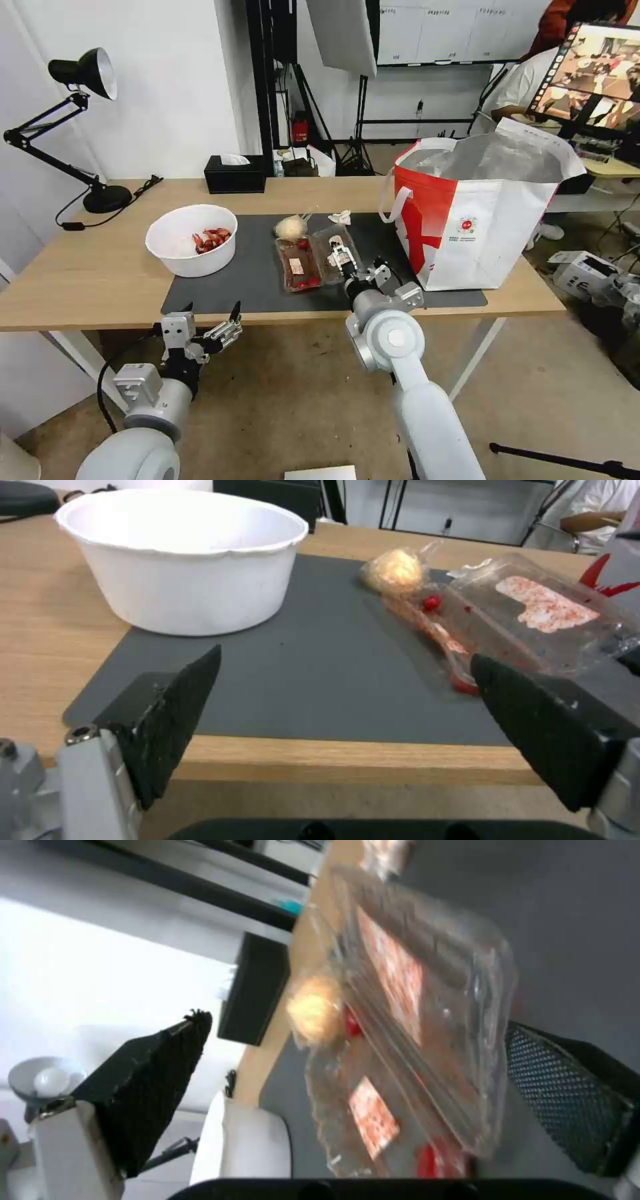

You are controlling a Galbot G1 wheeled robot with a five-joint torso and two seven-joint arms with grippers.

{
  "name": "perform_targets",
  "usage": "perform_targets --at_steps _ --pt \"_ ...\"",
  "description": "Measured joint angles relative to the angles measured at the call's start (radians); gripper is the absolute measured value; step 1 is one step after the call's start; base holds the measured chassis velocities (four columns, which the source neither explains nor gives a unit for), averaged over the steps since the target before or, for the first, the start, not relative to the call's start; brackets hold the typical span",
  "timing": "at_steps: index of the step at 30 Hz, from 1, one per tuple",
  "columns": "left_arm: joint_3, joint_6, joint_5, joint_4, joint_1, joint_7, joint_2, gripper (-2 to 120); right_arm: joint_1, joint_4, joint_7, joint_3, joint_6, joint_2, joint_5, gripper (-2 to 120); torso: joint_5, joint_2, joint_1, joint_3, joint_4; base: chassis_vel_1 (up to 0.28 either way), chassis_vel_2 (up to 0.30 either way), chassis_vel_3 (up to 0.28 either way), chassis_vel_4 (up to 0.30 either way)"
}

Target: Pick up the trash from the table and place it into the takeout bag.

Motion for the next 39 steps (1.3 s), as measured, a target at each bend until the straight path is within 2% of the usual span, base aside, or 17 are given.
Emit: perform_targets --at_steps 10,17,19,20,21,23,24,27,39 --pt "-0.008 -0.001 -0.004 -0.003 0.004 0.0 0.005 100 0.012 -0.011 -0.098 -0.038 -0.012 -0.001 -0.143 100 0.0 0.0 0.0 0.0 0.0 0.0 0.0 0.0 0.0" --pt "-0.013 -0.002 -0.008 -0.004 0.004 0.0 0.01 100 0.058 -0.028 -0.131 -0.078 -0.071 -0.004 -0.159 100 0.0 0.0 0.0 0.0 -0.0001 0.0 0.0 0.0 0.0" --pt "-0.018 -0.002 -0.011 -0.005 0.003 0.0 0.011 100 0.09 -0.042 -0.102 -0.096 -0.128 -0.004 -0.109 100 -0.0001 0.0 0.0 0.0 0.0 0.0 0.0 0.0 0.0" --pt "-0.021 -0.003 -0.013 -0.005 0.003 0.0 0.012 100 0.117 -0.058 -0.05 -0.106 -0.17 -0.002 -0.031 100 -0.0001 0.0 0.0 0.0 0.0 0.0 0.0 0.0 0.0" --pt "-0.021 -0.003 -0.013 -0.005 0.003 0.0 0.012 100 0.117 -0.058 -0.05 -0.106 -0.17 -0.002 -0.031 100 -0.0001 0.0 0.0 0.0 0.0 0.0 0.0 0.0 0.0" --pt "-0.024 -0.003 -0.015 -0.005 0.004 0.0 0.011 100 0.156 -0.094 0.031 -0.121 -0.208 0.001 0.088 100 -0.0001 0.0 0.0 0.0 0.0002 0.0 0.0 0.0 0.0" --pt "-0.024 -0.003 -0.015 -0.005 0.004 0.0 0.011 100 0.156 -0.094 0.031 -0.121 -0.208 0.001 0.088 100 -0.0001 0.0 0.0 0.0 0.0002 0.0 0.0 0.0 0.0" --pt "-0.025 -0.004 -0.016 -0.005 0.005 0.0 0.009 100 0.191 -0.133 0.11 -0.115 -0.218 0.001 0.204 100 -0.0001 0.0 0.0 0.0 0.0002 0.0 0.0 0.0 0.0" --pt "-0.03 -0.004 -0.029 -0.001 -0.004 0.0 0.022 100 0.18 -0.111 0.117 -0.092 -0.212 0.001 0.235 100 0.0 0.0 0.0 0.0 0.0 0.0 0.0 0.0 0.0"
